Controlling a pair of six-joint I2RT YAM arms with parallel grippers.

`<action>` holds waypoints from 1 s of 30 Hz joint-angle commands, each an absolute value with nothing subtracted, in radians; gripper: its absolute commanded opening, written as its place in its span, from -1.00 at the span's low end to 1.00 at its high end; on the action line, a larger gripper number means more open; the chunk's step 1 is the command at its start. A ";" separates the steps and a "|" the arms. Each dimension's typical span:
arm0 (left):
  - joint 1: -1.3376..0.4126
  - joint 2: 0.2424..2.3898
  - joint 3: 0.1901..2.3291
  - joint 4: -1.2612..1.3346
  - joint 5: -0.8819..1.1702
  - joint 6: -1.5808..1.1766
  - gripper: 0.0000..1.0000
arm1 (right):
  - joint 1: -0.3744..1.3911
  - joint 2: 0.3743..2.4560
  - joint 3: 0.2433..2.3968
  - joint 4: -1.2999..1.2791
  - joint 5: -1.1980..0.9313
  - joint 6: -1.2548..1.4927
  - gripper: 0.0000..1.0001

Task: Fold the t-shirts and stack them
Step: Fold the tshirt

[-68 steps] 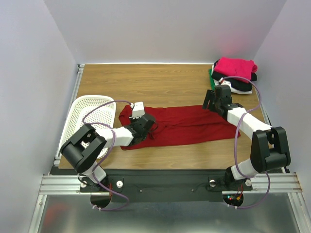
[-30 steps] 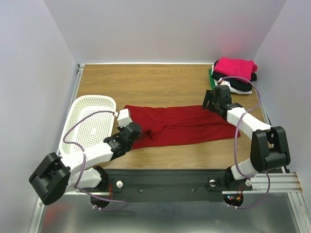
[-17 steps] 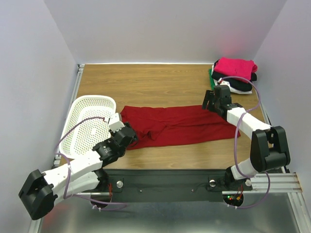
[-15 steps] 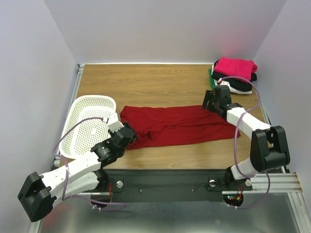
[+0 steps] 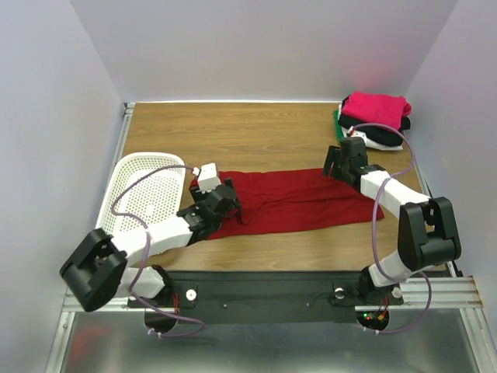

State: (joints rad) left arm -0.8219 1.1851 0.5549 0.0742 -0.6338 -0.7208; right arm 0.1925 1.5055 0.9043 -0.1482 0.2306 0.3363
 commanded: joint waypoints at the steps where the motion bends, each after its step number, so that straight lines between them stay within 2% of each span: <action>1: -0.784 1.299 0.632 0.271 -0.624 -0.598 0.66 | 0.201 1.539 0.953 -0.112 0.267 0.341 0.54; 16: -0.580 1.574 0.664 0.482 -0.419 -0.552 0.67 | 0.199 1.684 1.005 -0.132 0.302 0.336 0.55; 30: -0.463 1.640 0.686 0.502 -0.331 -0.525 0.66 | 0.163 1.821 1.061 -0.175 0.256 0.334 0.58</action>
State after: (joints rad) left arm -0.4793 1.6238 0.6472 0.4908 -0.3458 -0.5549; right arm 0.1825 1.7836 1.0336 -0.1566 0.2703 0.3355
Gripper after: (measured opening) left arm 0.829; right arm 0.786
